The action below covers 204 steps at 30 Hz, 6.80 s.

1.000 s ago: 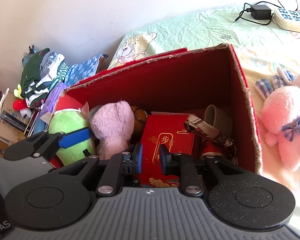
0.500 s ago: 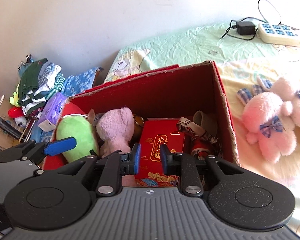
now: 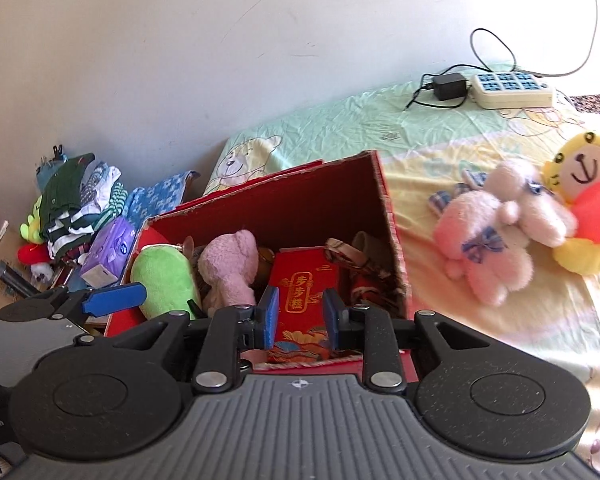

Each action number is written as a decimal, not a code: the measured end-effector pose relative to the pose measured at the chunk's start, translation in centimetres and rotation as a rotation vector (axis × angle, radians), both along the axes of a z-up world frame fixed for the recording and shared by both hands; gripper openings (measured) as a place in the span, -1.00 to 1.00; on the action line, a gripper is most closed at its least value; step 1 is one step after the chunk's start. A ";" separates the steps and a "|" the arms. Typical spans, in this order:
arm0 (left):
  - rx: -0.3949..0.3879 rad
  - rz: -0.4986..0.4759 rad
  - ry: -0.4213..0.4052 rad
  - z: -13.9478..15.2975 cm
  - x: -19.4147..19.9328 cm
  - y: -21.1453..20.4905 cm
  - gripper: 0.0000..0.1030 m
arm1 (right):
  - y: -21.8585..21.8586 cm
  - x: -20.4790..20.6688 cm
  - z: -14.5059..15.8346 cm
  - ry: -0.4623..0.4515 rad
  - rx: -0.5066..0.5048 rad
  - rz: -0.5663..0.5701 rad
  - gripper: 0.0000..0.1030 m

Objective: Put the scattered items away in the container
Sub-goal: 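Move the right gripper out of the box toward the yellow tiger plush, then grasp the yellow tiger plush by its red body with the right gripper, then lift the yellow tiger plush off the bed with the right gripper, then carry the yellow tiger plush with the right gripper over the red box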

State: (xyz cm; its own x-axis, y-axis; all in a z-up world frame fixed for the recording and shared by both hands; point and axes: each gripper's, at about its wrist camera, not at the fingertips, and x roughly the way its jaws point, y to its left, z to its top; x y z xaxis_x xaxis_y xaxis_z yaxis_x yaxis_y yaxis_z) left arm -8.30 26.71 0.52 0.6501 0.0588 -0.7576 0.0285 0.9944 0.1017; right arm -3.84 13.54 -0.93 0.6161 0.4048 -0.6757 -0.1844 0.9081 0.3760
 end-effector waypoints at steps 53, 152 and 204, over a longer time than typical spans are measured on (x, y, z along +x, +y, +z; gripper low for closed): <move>-0.029 -0.094 0.175 -6.0 10.4 -29.2 0.92 | -31.3 6.3 -3.8 0.084 0.088 -0.073 -0.29; -0.208 -0.294 -0.099 2.1 -1.1 -14.3 0.58 | -14.3 1.0 2.0 0.036 0.292 0.175 -0.01; -0.566 -0.277 0.266 -8.7 8.1 -0.8 0.50 | 4.1 8.8 -2.9 0.235 -0.335 0.207 -0.01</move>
State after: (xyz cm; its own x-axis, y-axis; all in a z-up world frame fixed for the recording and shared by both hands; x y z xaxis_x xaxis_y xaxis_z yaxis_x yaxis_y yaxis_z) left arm -0.22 25.91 -8.13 0.3719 -0.5349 -0.7587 0.2413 0.8449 -0.4774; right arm 4.93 17.67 -3.83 0.3592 0.2385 -0.9023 -0.3196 0.9398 0.1211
